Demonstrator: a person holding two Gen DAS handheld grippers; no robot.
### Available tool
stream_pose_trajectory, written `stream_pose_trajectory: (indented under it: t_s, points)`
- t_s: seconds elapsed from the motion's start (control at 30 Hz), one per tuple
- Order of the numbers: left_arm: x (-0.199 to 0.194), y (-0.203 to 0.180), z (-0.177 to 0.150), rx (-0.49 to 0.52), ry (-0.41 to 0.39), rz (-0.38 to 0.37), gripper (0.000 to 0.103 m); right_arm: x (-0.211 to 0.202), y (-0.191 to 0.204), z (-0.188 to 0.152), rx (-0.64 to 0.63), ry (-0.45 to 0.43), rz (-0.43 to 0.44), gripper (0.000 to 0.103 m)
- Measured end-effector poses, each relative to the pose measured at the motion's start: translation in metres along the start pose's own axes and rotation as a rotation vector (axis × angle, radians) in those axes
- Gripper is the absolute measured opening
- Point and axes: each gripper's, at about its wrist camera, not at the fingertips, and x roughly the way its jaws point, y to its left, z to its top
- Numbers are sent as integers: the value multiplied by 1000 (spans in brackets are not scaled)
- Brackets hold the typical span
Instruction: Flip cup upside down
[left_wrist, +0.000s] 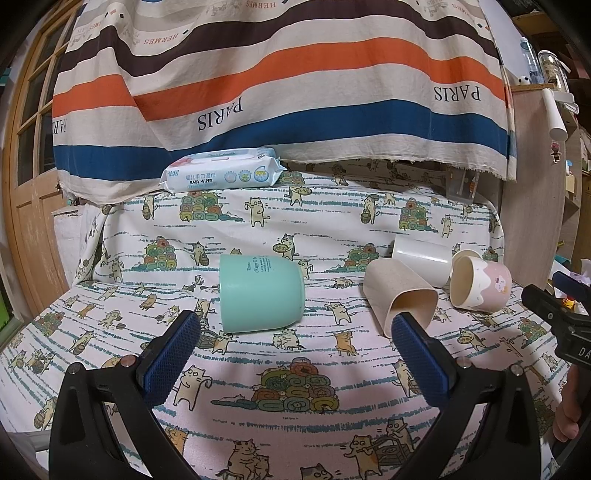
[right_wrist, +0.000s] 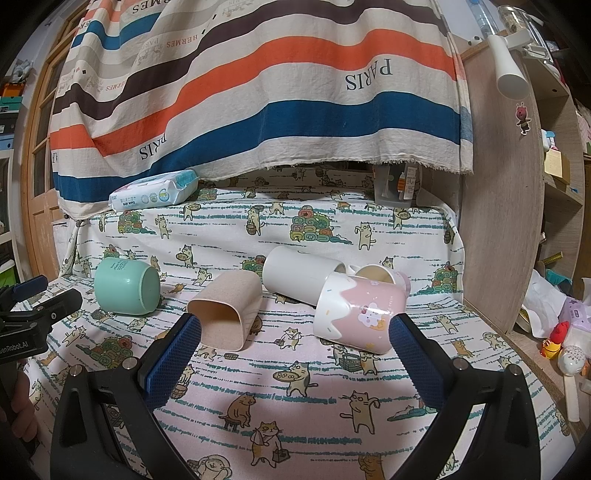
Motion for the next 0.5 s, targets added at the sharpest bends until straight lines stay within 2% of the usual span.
stream_pose_trajectory:
  t_s: [0.5]
  points:
    - [1, 0, -1, -1, 5, -2, 103, 0, 0, 0, 2, 0, 0, 103]
